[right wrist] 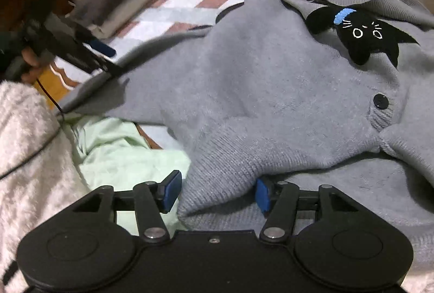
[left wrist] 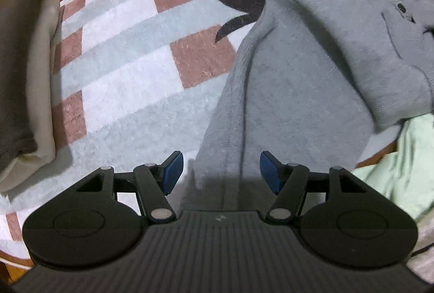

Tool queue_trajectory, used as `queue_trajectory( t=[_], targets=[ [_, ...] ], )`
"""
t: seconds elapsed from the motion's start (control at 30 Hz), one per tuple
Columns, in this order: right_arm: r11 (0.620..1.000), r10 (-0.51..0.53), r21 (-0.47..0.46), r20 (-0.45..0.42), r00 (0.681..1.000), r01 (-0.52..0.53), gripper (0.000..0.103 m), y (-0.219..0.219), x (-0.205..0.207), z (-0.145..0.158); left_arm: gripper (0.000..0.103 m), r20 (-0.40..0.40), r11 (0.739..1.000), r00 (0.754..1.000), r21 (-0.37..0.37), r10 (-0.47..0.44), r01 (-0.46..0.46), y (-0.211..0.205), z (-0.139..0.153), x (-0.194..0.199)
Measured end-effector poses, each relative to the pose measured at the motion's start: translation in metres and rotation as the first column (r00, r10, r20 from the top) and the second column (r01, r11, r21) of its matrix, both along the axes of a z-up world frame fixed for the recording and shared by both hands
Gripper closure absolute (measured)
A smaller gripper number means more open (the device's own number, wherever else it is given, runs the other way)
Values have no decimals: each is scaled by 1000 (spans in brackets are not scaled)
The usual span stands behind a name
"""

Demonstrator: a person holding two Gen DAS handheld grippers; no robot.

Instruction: Fold clothes

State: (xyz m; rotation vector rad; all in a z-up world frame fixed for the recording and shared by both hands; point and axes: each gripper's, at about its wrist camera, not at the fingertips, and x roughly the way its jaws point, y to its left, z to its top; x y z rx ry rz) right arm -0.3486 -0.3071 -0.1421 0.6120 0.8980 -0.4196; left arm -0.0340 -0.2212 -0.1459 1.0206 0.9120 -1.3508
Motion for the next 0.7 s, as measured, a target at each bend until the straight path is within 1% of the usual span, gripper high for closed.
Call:
queue_trajectory(
  t=[0.03,0.07,0.1,0.13,0.17,0.2,0.23,0.3,0.37,0.4,0.43,0.47,0.5,0.53,0.57,0.6,0.63,0.67,0.7],
  targets=[
    [998,-19,54,13,1000,18,41,-5,-2,-3,42,-16,1000,1000,10,3,-3,0,-4,2],
    [991,-40,126,26,999,37,42,-13,-5,-6,46,-32,1000,999,20,7,-6,0,-8,4],
    [977,-85,198,49,995,74,44,-21,-11,-10,71,-18,999,1000,38,22,-21,-1,-12,6],
    [956,-143,270,73,987,118,53,-31,-17,-15,83,-1,998,999,42,39,-38,-1,-11,7],
    [926,-201,341,93,975,158,69,-40,-24,-19,92,5,998,999,34,51,-51,0,-8,9],
    [911,-233,372,114,966,176,78,-45,-29,-21,93,29,998,998,18,59,-59,3,-2,10],
    [905,-252,384,137,958,183,81,-48,-34,-20,93,55,996,995,-15,87,-87,6,6,16],
    [925,-218,355,201,955,136,83,-44,-36,-13,97,91,981,980,-98,179,-170,15,23,35],
    [945,-117,326,281,952,20,83,-37,-36,2,97,118,952,955,-183,271,-247,24,39,54],
    [950,-62,309,321,945,-43,83,-33,-35,10,97,128,932,940,-226,317,-283,28,48,64],
    [952,-29,298,326,945,-74,84,-32,-35,15,97,136,909,922,-268,362,-317,33,56,73],
    [954,-26,294,298,954,-65,84,-34,-35,14,97,128,892,911,-295,392,-343,36,57,82],
    [957,-48,288,249,967,-27,84,-38,-34,10,95,108,879,905,-310,412,-363,40,52,89],
    [961,-71,277,193,979,15,84,-40,-33,3,91,71,869,903,-314,424,-383,43,46,95],
    [963,-92,263,137,986,53,83,-41,-32,-5,89,35,858,897,-308,441,-410,46,37,98],
    [963,-96,260,97,991,68,81,-42,-28,-9,85,27,848,884,-299,467,-438,49,29,100],
    [966,-85,251,85,993,61,74,-39,-25,-9,81,43,840,871,-293,489,-457,53,22,99],
    [975,-59,217,82,995,40,72,-34,-21,-6,78,65,833,859,-291,508,-470,58,17,96],
    [984,-30,175,74,997,16,69,-29,-18,-2,70,79,819,843,-299,532,-489,66,12,94]
  ],
)
